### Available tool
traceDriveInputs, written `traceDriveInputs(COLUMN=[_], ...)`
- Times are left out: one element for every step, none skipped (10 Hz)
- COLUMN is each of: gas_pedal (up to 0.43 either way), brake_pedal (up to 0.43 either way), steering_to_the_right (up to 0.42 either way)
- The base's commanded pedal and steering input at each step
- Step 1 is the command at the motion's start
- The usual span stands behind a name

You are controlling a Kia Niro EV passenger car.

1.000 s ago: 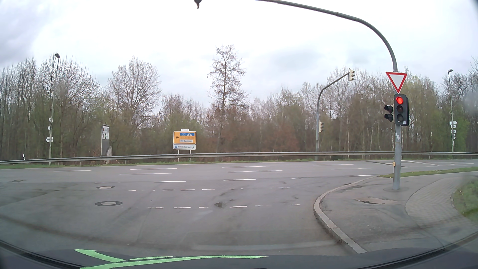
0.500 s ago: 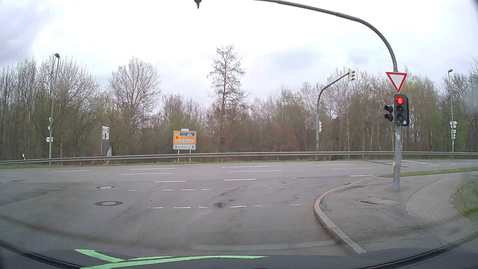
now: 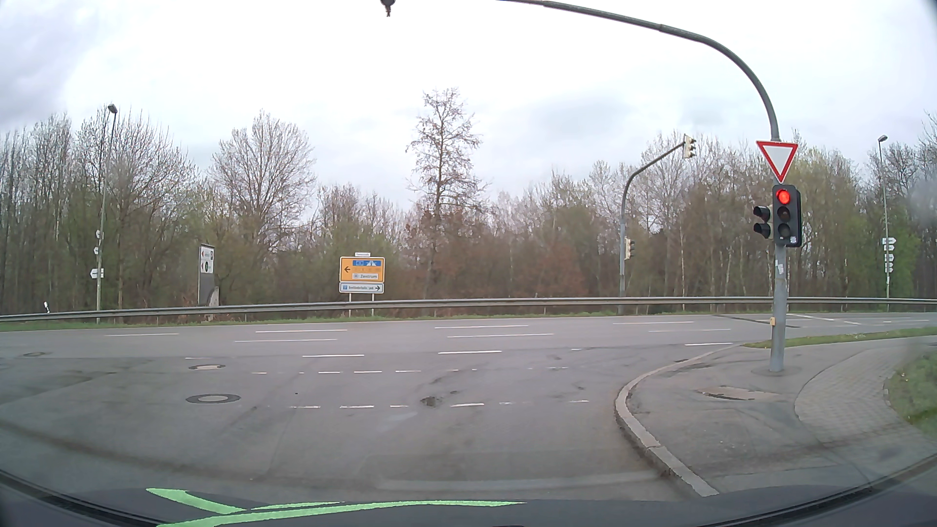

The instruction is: Follow the waypoints while adhering to traffic rules and regulations

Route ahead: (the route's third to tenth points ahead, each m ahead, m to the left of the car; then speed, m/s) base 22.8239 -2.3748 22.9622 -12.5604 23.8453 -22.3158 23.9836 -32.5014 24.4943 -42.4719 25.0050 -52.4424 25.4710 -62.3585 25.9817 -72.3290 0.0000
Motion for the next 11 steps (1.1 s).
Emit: traceDriveInputs(gas_pedal=[0.0,0.0,0.0,0.0,0.0,0.0,0.0,0.0,0.0,0.0,0.0], brake_pedal=[0.348,0.348,0.348,0.348,0.348,0.348,0.348,0.348,0.348,0.348,0.348], steering_to_the_right=[-0.006,-0.006,-0.006,-0.006,-0.006,-0.006,-0.006,-0.006,-0.006,-0.006,-0.006])
